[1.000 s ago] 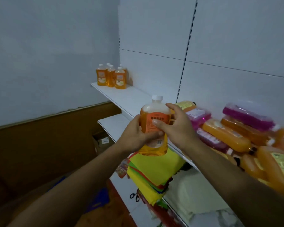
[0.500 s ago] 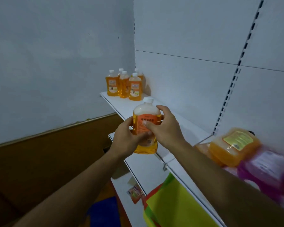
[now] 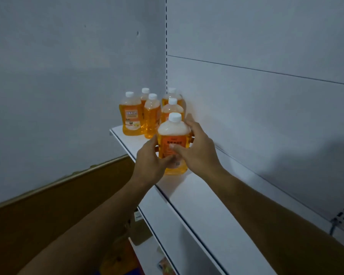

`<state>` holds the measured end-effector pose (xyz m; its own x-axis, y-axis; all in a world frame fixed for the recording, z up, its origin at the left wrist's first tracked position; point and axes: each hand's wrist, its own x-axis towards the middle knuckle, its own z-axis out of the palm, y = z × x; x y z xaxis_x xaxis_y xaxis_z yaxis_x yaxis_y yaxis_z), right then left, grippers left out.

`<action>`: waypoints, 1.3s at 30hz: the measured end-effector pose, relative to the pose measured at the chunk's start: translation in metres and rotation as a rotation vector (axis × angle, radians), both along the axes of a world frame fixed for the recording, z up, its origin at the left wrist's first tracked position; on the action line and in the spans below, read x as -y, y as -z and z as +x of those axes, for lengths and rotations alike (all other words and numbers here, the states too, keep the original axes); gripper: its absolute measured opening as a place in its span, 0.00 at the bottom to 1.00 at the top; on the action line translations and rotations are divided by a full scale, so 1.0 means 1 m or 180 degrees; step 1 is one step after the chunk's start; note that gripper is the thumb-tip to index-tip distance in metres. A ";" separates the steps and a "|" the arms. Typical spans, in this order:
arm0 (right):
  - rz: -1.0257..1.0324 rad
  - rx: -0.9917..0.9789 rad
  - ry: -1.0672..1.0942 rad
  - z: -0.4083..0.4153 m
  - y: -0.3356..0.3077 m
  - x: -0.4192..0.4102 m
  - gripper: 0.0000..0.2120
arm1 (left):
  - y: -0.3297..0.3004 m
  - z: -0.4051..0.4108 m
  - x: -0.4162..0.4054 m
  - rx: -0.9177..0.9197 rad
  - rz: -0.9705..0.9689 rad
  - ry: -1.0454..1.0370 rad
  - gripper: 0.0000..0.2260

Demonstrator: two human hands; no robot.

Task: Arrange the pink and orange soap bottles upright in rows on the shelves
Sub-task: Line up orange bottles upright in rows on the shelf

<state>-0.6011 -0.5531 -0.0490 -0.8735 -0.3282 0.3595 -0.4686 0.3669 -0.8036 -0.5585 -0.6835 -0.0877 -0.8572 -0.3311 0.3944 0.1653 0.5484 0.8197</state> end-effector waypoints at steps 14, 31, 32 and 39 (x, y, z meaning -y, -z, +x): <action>0.0398 -0.0246 0.0528 -0.096 0.032 0.073 0.37 | 0.029 -0.100 0.073 0.0025 -0.0180 0.0195 0.34; 0.1283 0.0056 0.0746 0.053 0.001 -0.071 0.33 | 0.035 0.047 -0.054 0.0177 -0.1211 0.0286 0.34; 0.1324 -0.0019 0.0785 0.073 -0.003 -0.089 0.33 | 0.031 0.059 -0.074 0.0139 -0.1197 0.0400 0.34; 0.1391 -0.0418 0.1218 0.206 -0.029 -0.232 0.30 | -0.005 0.151 -0.229 -0.0412 -0.1210 0.1417 0.30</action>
<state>-0.3952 -0.3210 -0.0202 -0.9162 -0.1407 0.3751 -0.3232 0.8130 -0.4844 -0.4077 -0.4542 -0.0824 -0.8182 0.2336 0.5253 0.5319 0.6543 0.5375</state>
